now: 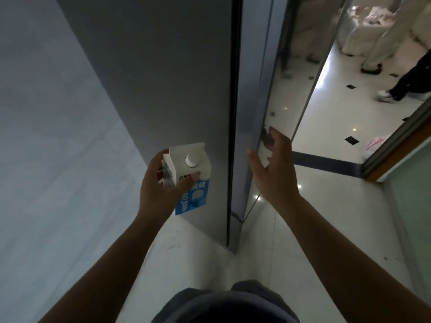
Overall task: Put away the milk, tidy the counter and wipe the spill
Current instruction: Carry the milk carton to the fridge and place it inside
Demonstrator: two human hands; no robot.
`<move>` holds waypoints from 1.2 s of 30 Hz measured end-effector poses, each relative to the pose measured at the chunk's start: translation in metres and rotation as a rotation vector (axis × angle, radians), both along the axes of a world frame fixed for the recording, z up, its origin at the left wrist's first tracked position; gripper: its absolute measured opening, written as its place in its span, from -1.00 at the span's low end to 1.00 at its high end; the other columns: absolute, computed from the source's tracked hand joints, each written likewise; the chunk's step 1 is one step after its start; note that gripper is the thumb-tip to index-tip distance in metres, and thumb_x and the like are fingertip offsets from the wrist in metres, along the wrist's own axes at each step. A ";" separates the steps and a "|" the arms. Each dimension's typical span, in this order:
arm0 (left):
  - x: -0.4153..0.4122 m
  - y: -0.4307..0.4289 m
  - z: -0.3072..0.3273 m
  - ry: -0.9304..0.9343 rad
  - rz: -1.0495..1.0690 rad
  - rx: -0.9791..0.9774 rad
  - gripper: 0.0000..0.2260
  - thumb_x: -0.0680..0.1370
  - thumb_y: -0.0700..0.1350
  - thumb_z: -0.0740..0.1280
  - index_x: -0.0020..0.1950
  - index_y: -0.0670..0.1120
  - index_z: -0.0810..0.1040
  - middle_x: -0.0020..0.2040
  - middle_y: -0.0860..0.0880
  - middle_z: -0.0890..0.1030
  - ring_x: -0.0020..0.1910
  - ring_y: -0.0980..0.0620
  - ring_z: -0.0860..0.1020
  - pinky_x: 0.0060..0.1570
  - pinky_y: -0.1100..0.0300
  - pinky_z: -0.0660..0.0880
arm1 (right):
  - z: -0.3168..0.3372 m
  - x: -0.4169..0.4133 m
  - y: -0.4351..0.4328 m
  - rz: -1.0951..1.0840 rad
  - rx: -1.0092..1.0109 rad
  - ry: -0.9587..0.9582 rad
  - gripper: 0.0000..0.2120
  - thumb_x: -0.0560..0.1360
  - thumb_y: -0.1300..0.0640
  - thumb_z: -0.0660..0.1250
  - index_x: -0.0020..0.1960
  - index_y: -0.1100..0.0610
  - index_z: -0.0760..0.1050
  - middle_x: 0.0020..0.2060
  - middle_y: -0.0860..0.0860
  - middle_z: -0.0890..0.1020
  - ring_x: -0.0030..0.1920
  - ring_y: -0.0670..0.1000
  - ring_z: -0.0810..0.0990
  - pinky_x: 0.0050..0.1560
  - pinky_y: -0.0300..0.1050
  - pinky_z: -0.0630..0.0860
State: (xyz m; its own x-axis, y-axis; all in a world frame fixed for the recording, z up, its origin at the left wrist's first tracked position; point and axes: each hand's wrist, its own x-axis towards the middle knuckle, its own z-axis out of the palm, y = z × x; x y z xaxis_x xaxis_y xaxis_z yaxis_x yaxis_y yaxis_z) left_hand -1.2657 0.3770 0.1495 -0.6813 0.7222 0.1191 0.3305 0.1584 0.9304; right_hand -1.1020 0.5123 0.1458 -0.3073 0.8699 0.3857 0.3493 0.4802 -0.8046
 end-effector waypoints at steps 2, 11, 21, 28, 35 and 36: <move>-0.011 0.018 0.013 -0.009 -0.034 0.060 -0.52 0.36 -0.07 0.48 0.17 0.15 0.34 0.04 0.22 0.50 0.12 0.01 0.53 0.04 -0.07 0.57 | 0.011 -0.012 0.006 -0.036 0.055 0.043 -0.42 0.49 0.08 0.35 0.40 0.15 0.17 0.33 0.10 0.35 0.28 0.02 0.41 0.21 0.08 0.49; -0.026 0.059 0.032 0.005 -0.143 0.174 -0.54 0.27 0.08 0.45 0.08 0.24 0.31 -0.02 0.31 0.47 -0.05 0.38 0.51 -0.08 0.27 0.51 | 0.031 -0.041 0.033 -0.184 0.172 0.154 -0.33 0.47 0.09 0.36 0.45 0.16 0.10 0.36 0.15 0.29 0.30 0.09 0.41 0.10 0.13 0.55; -0.039 0.071 0.023 0.018 -0.141 0.180 -0.55 0.33 -0.04 0.49 0.04 0.25 0.32 -0.03 0.30 0.49 -0.06 0.53 0.47 -0.26 0.51 0.46 | 0.021 -0.045 0.034 -0.236 0.228 0.184 -0.38 0.49 0.17 0.34 0.44 0.17 0.12 0.34 0.05 0.35 0.22 -0.41 0.22 0.14 -0.53 0.33; -0.036 0.073 0.025 -0.018 -0.167 0.180 -0.56 0.33 -0.07 0.49 0.03 0.21 0.32 -0.04 0.28 0.48 -0.07 0.55 0.46 -0.28 0.56 0.41 | 0.018 -0.047 0.033 -0.273 0.265 0.229 -0.41 0.49 0.20 0.33 0.43 0.20 0.16 0.34 0.02 0.35 0.28 -0.25 0.30 0.21 -0.33 0.42; -0.034 0.074 0.028 -0.034 -0.217 0.194 -0.54 0.25 0.11 0.43 0.08 0.21 0.34 0.00 0.26 0.51 -0.01 0.48 0.49 -0.23 0.54 0.42 | 0.013 -0.040 0.032 -0.277 0.349 0.272 -0.47 0.51 0.23 0.29 0.41 0.25 0.17 0.33 0.22 0.40 0.33 0.09 0.41 0.13 0.16 0.53; -0.034 0.074 0.028 -0.036 -0.223 0.194 -0.53 0.24 0.12 0.43 0.08 0.21 0.34 0.01 0.26 0.51 0.00 0.48 0.49 -0.22 0.54 0.42 | 0.011 -0.031 0.032 -0.279 0.369 0.270 -0.48 0.52 0.23 0.29 0.41 0.23 0.17 0.31 0.23 0.42 0.31 0.12 0.43 0.09 0.19 0.54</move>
